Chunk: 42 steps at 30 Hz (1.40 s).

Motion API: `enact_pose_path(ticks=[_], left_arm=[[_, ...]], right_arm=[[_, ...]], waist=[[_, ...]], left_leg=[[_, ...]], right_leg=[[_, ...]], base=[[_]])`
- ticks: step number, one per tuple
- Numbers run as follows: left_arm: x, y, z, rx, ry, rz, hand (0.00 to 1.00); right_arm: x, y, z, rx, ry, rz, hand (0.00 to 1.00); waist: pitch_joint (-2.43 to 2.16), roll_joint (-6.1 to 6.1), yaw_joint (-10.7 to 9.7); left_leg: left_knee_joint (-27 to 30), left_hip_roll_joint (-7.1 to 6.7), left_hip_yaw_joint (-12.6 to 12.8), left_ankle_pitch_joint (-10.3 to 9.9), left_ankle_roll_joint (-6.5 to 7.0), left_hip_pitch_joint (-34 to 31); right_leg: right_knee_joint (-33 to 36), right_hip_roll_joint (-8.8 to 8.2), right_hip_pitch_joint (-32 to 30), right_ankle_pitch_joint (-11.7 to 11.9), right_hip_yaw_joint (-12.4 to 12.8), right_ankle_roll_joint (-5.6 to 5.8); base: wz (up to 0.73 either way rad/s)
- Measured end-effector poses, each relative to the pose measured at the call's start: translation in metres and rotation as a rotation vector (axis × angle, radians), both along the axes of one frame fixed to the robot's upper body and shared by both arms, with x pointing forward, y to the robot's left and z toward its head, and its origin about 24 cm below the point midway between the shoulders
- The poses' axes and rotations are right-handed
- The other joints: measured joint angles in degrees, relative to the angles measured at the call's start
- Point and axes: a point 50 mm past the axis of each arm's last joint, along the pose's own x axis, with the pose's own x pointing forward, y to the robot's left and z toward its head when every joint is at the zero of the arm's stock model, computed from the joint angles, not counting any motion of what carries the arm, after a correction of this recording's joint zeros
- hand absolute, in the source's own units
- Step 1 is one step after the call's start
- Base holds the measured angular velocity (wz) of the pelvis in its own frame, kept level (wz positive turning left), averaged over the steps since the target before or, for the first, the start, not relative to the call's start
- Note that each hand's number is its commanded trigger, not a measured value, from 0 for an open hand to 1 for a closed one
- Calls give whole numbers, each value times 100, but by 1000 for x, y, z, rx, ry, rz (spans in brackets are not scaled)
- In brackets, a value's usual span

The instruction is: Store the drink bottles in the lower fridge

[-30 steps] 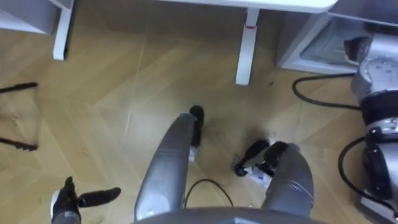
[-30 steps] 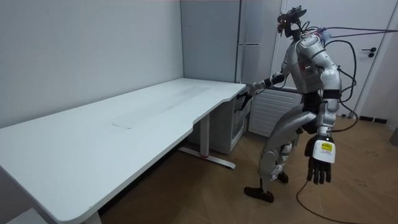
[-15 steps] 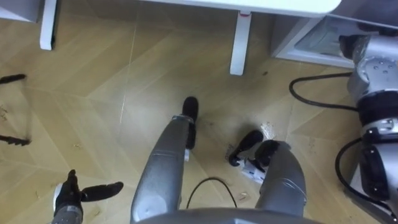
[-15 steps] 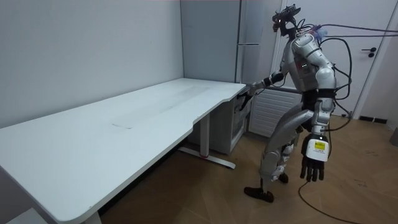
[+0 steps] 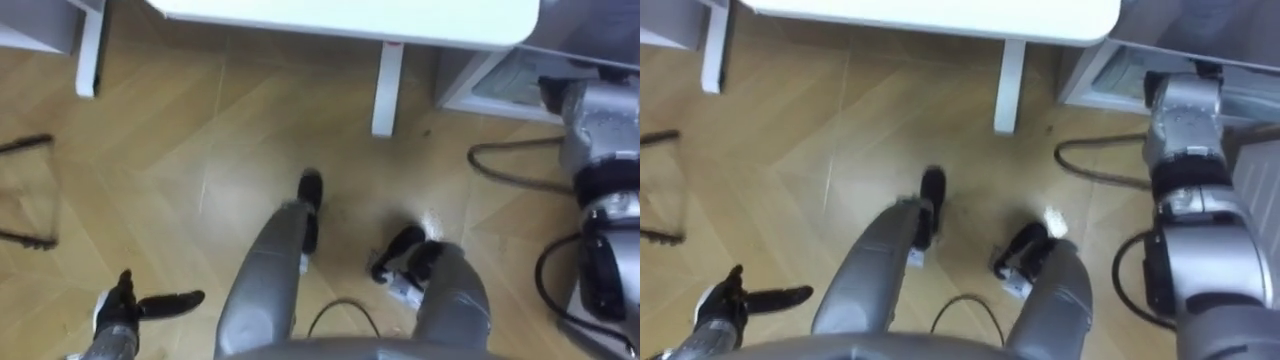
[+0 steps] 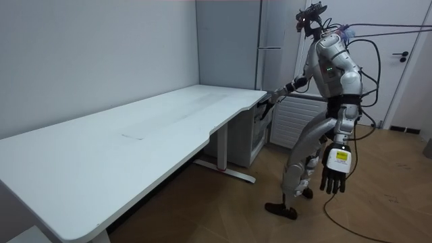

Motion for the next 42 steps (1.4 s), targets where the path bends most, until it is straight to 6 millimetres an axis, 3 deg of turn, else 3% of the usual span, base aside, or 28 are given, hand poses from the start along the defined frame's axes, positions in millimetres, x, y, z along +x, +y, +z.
enact_pose_path(ticks=[4,6,7,9,11,12,15,19,21,25,27,31,36,39,42], left_arm=[[-3,-2,-2,-36,4,33,0],[-10,-1,-4,-47,25,74,0],[-11,0,-4,-51,24,90,0],[-17,5,-4,-51,29,149,0],[-33,10,-4,-42,45,218,0],[-37,9,-5,-46,52,243,0],[-41,4,-7,-44,52,311,0],[-39,-4,-9,-67,31,337,0],[-41,-5,-9,-68,31,348,0],[-51,-2,-9,-59,39,394,0],[-59,-7,-11,-73,48,433,0],[-69,-6,-10,-48,75,410,0],[-72,-5,-9,-28,93,374,0],[-69,-4,-8,-22,79,359,0],[-68,3,-5,-2,66,381,0]], right_arm=[[-26,-8,-32,-72,50,63,0],[-55,-14,-58,-107,122,93,0],[-63,-15,-64,-121,144,105,0],[-87,-15,-83,-141,219,142,0],[-120,-10,-106,-148,312,177,0],[-136,-11,-113,-152,349,181,0],[-172,-12,-129,-155,473,180,0],[-194,-11,-135,-201,560,220,0],[-198,-10,-133,-229,570,227,0],[-199,-3,-128,-343,626,301,0],[-193,-4,-117,-465,644,346,0],[-184,-9,-95,-652,664,344,0],[-177,-21,-77,-847,749,289,0],[-168,-29,-62,-958,751,275,0],[-164,-50,-44,-1037,775,203,0]], waist=[[-2,21,-15],[-10,7,-31],[-20,-11,-31],[-82,-97,-41],[-216,-242,-228],[-260,-264,-342],[-321,-375,-530],[-342,-409,-696],[-341,-410,-821],[-334,-465,-857],[-360,-427,-961],[-353,-431,-1096],[-344,-470,-1117],[-325,-508,-1244],[-305,-555,-1257]], left_leg=[[-118,-39,-4,-112,31,483],[-267,-83,-5,-206,58,934],[-277,-84,-5,-236,61,1022],[-363,-81,-1,-319,61,1283],[-522,-84,22,-419,93,1678],[-565,-83,20,-478,107,1870],[-884,-123,125,-521,133,2454],[-1035,-116,244,-614,126,2916],[-1118,-123,257,-640,120,3097],[-1348,-88,448,-668,96,3528],[-1395,-85,463,-686,102,3605],[-1471,-88,482,-696,101,3756],[-1621,-90,575,-706,91,3939],[-1653,-89,603,-707,91,3977],[-1688,-89,668,-712,85,4103]], right_leg=[[-261,89,544,46,-2,167],[-516,108,1056,34,-65,302],[-582,127,1160,45,-67,317],[-821,203,1468,89,-63,378],[-1188,293,1938,161,-79,463],[-1396,362,2198,196,-67,524],[-1855,486,2775,270,144,647],[-2122,563,3213,332,283,708],[-2212,572,3379,338,289,723],[-2494,655,3652,370,495,756],[-2642,686,3764,424,497,781],[-2775,721,3938,478,495,800],[-2851,743,4033,491,618,814],[-2851,742,4044,496,647,817],[-2856,744,4115,499,733,818]], base=[[1],[9],[-6],[-10],[-5],[0],[-3],[-18],[-11],[-23],[-6],[-2],[-9],[-6],[-10]])
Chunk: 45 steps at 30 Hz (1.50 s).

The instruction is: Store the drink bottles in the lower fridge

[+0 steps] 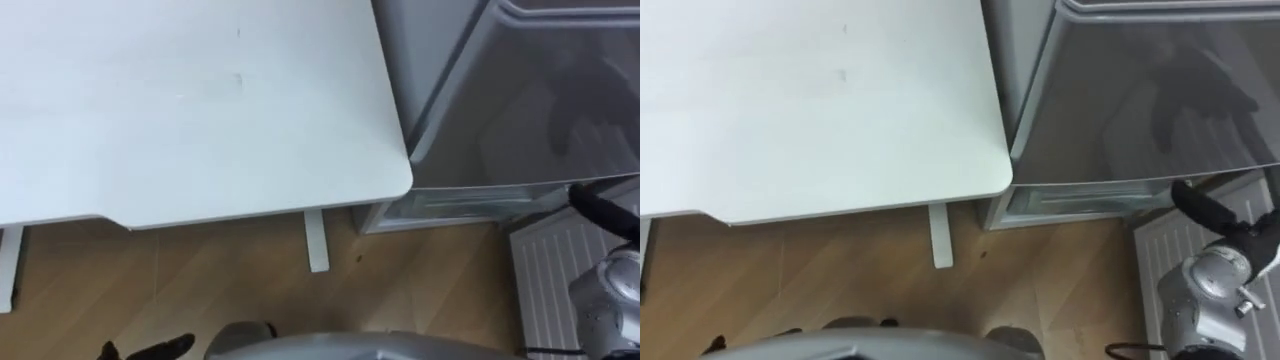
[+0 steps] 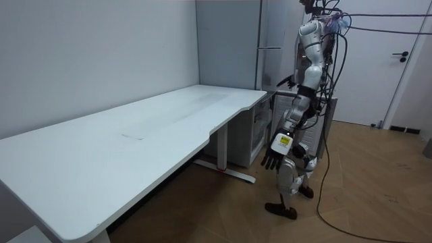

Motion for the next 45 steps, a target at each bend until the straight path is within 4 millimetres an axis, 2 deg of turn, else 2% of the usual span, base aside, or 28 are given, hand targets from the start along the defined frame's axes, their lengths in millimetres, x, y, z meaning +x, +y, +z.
enact_pose_path(ticks=[3,6,8,11,13,14,15,16,18,21,22,23,24,26,29,31,36,39,42,44,45], left_arm=[[-2,3,1,5,8,11,0],[-6,8,1,0,17,34,0],[-10,17,4,12,20,57,0],[-11,35,12,55,34,37,0],[-13,47,17,84,38,50,0],[-12,53,20,101,39,53,0],[-12,55,21,106,40,51,0],[-11,60,24,115,44,46,0],[-13,65,26,118,60,42,0],[-17,73,29,125,88,39,0],[-16,74,30,127,92,38,0],[-16,74,29,124,94,30,0],[-16,74,29,121,97,22,0],[-15,75,30,118,96,6,0],[-15,76,31,115,99,-10,0],[-15,76,31,110,100,-14,0],[-14,82,35,121,99,-23,0],[-14,91,40,145,106,-28,0],[-14,93,41,151,106,-30,0],[-15,93,41,149,112,-28,0],[-15,93,41,148,113,-30,0]], right_arm=[[0,-12,10,-62,8,-6,0],[0,-36,27,-127,12,-23,0],[-5,-60,38,-169,34,-84,0],[-13,-86,41,-152,111,-134,0],[-15,-94,43,-134,127,-156,0],[-15,-99,44,-130,136,-171,0],[-16,-101,44,-125,146,-181,0],[-19,-105,42,-112,168,-195,0],[-21,-109,42,-93,194,-202,0],[-25,-115,43,-71,212,-230,0],[-26,-120,46,-60,212,-247,0],[-26,-124,50,-50,207,-260,0],[-25,-126,53,-35,197,-270,0],[-25,-126,51,-9,202,-267,0],[-28,-126,45,40,220,-265,0],[-32,-127,44,63,224,-278,0],[-44,-130,40,108,243,-279,0],[-50,-130,35,148,234,-283,0],[-47,-131,38,147,215,-258,0],[-50,-132,38,148,218,-234,0],[-51,-132,38,145,219,-224,0]], waist=[[9,-21,-12],[2,-51,-13],[-10,-136,-16],[-8,-279,-43],[-23,-305,-42],[6,-251,-66],[-9,-247,-85],[-45,-230,-109],[-73,-156,-138],[-110,25,-157],[-98,154,-149],[-69,232,-135],[-84,344,-144],[-61,414,-134],[-55,414,-172],[-52,418,-200],[-22,486,-247],[12,565,-286],[-8,612,-287],[-34,653,-284],[-31,647,-286]], left_leg=[[-29,5,19,-2,-2,52],[-85,11,93,-1,-2,118],[-82,15,104,-1,-2,132],[-50,30,90,-7,-8,92],[19,64,90,-46,-19,39],[117,105,82,-94,-21,-38],[172,124,78,-117,-22,-90],[260,146,64,-152,-22,-184],[304,152,61,-164,-15,-267],[375,157,52,-169,-4,-357],[410,162,56,-173,2,-402],[412,172,84,-172,5,-451],[427,185,108,-164,9,-516],[440,174,125,-137,5,-570],[556,187,128,-114,-14,-750],[636,210,111,-110,-22,-876],[782,245,94,-113,-20,-1089],[801,269,120,-125,-20,-1123],[747,286,216,-125,-31,-1104],[751,315,215,-134,-46,-1095],[754,322,217,-137,-51,-1091]], right_leg=[[-1,1,29,0,10,0],[0,1,16,10,75,-7],[2,2,26,10,80,-7],[-22,19,24,15,73,-15],[-81,58,26,55,72,-24],[-116,97,17,100,64,-24],[-140,115,16,118,62,-29],[-186,143,11,134,57,-33],[-189,147,-72,154,60,-34],[-173,145,-156,164,69,-33],[-133,138,-205,164,76,-33],[-31,129,-322,163,114,-32],[65,122,-438,157,155,-39],[260,81,-591,61,199,-70],[554,28,-863,-122,215,-136],[644,28,-983,-158,212,-161],[711,44,-1156,-168,221,-171],[736,56,-1207,-164,241,-179],[769,82,-1299,-158,369,-192],[718,121,-1272,-144,373,-209],[718,131,-1271,-143,381,-212]], base=[[-5],[-12],[-2],[0],[0],[0],[0],[0],[0],[0],[-6],[-13],[-14],[-4],[3],[5],[1],[-4],[-18],[-6],[-6]])
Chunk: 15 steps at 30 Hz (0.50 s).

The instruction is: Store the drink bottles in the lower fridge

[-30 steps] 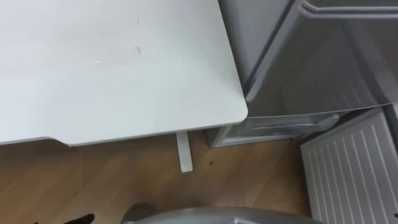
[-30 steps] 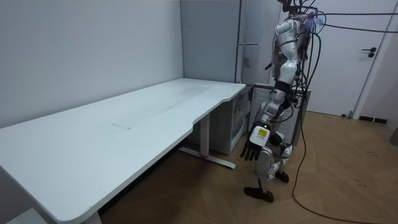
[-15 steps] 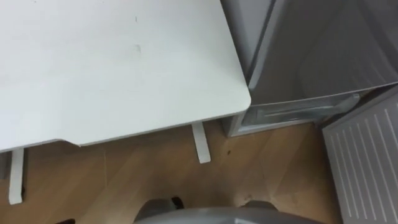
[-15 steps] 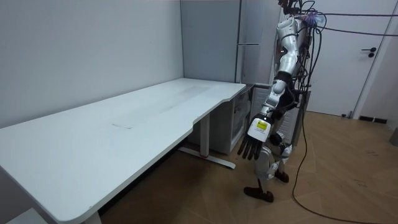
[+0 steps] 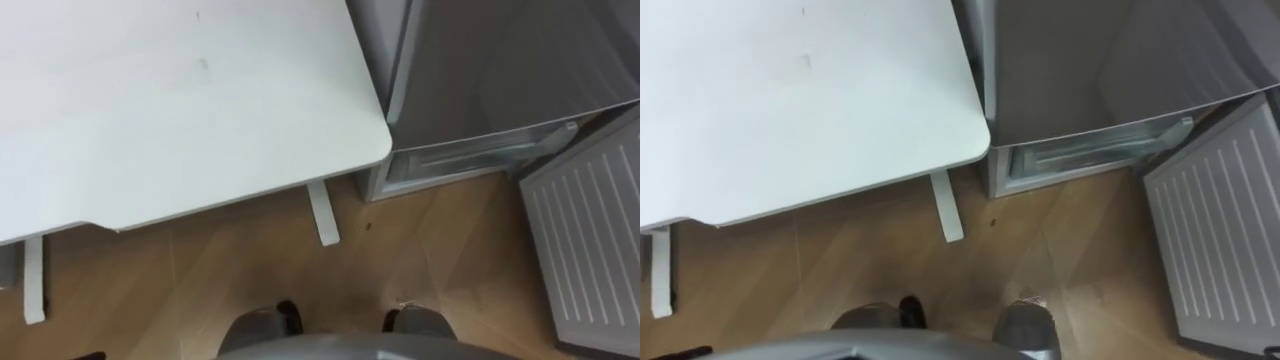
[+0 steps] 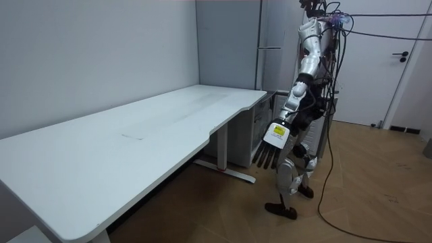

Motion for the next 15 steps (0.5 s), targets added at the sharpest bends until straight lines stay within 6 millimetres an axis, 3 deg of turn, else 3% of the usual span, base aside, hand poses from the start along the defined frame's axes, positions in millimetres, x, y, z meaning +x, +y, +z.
enact_pose_path(ticks=[4,11,15], left_arm=[[2,-1,-1,-31,-6,-23,0],[8,-4,-4,-70,8,-54,0],[10,-7,-5,-81,24,-101,0]], right_arm=[[-6,1,-5,32,5,64,0],[-19,9,-20,110,33,130,0],[-19,16,-30,161,96,226,0]], waist=[[-2,-9,84],[27,-190,173],[7,-288,172]], left_leg=[[-17,87,84,-12,-48,42],[-51,151,135,-7,-87,179],[-44,178,140,-13,-102,201]], right_leg=[[-92,96,15,31,70,-50],[-209,171,156,49,99,-78],[-212,174,200,45,28,-93]], base=[[-13],[-4],[1]])
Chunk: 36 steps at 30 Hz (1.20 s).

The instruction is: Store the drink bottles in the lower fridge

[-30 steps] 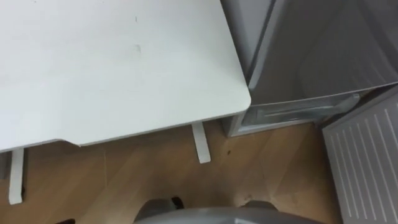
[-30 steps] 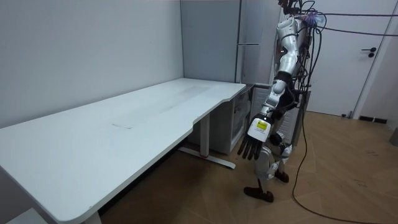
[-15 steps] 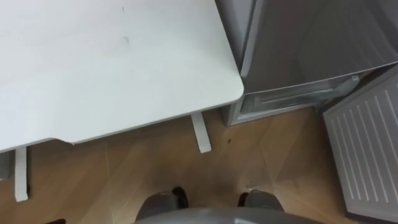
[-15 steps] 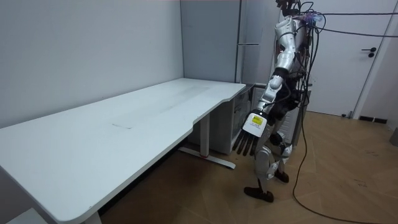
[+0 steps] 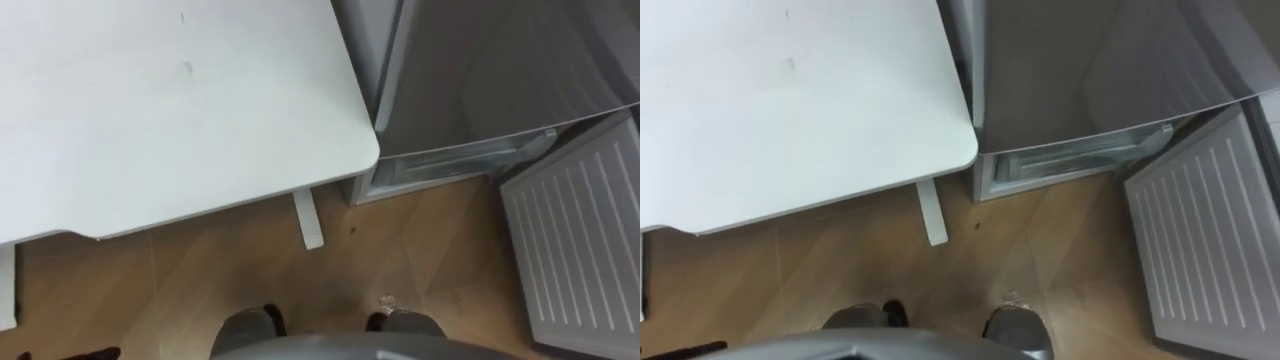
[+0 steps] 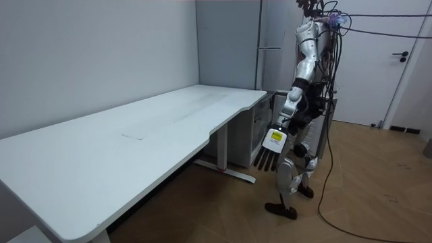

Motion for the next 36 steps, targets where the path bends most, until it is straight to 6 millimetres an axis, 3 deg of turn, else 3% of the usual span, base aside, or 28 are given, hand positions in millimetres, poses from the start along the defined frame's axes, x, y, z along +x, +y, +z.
enact_pose_path(ticks=[5,10,13,15,16,17,19,20,21,23,25,29,31,36], left_arm=[[4,-6,-3,-34,10,-56,0],[7,-26,-14,-107,42,-144,0],[2,-39,-22,-148,64,-143,0],[5,-49,-27,-176,71,-155,0],[7,-52,-28,-184,73,-165,0],[9,-57,-31,-201,73,-185,0],[10,-64,-33,-219,86,-222,0],[13,-69,-35,-233,90,-234,0],[15,-75,-38,-246,89,-244,0],[13,-84,-41,-271,91,-235,0],[9,-86,-42,-281,107,-227,0],[1,-82,-41,-269,134,-178,0],[6,-82,-41,-268,128,-176,0],[11,-81,-40,-257,122,-167,0]], right_arm=[[3,14,-13,24,117,191,0],[-9,53,-26,82,159,460,0],[-15,97,-28,161,89,609,0],[-5,139,-24,274,-51,745,0],[-1,149,-23,317,-106,773,0],[5,172,-24,406,-211,827,0],[19,210,-26,568,-326,942,0],[30,239,-28,700,-384,1036,0],[42,261,-28,800,-424,1122,0],[54,278,-24,892,-447,1227,0],[59,275,-24,903,-420,1230,0],[56,273,-25,958,-387,1243,0],[55,272,-25,973,-372,1243,0],[59,269,-23,996,-341,1262,0]], waist=[[20,-110,93],[13,-234,294],[34,-348,383],[39,-413,403],[40,-418,425],[35,-409,525],[26,-390,671],[28,-363,720],[6,-369,750],[-13,-321,826],[-8,-337,857],[-7,-563,858],[-6,-652,870],[28,-599,918]], left_leg=[[-14,45,38,-34,-43,123],[-105,236,232,-69,-126,274],[-249,321,423,-37,-192,554],[-311,366,444,6,-239,639],[-345,366,444,31,-246,660],[-422,364,445,77,-252,715],[-506,347,436,124,-262,786],[-530,312,366,164,-254,781],[-578,261,298,214,-230,769],[-645,165,203,254,-196,763],[-671,95,83,271,-177,760],[-700,46,-9,273,-172,797],[-700,34,-16,269,-167,825],[-726,28,-1,232,-146,898]], right_leg=[[-79,64,101,37,71,-11],[-328,257,278,243,179,-104],[-472,359,461,288,314,-159],[-520,419,524,322,320,-206],[-538,427,538,338,320,-216],[-609,443,576,369,319,-224],[-632,445,594,371,304,-227],[-635,426,589,369,252,-226],[-629,400,587,373,227,-217],[-619,327,606,347,162,-176],[-618,263,689,328,31,-142],[-713,224,887,305,-124,-101],[-710,212,919,301,-132,-93],[-700,207,965,307,-104,-80]], base=[[-11],[-27],[-32],[-9],[0],[0],[9],[30],[34],[31],[35],[19],[5],[-3]])
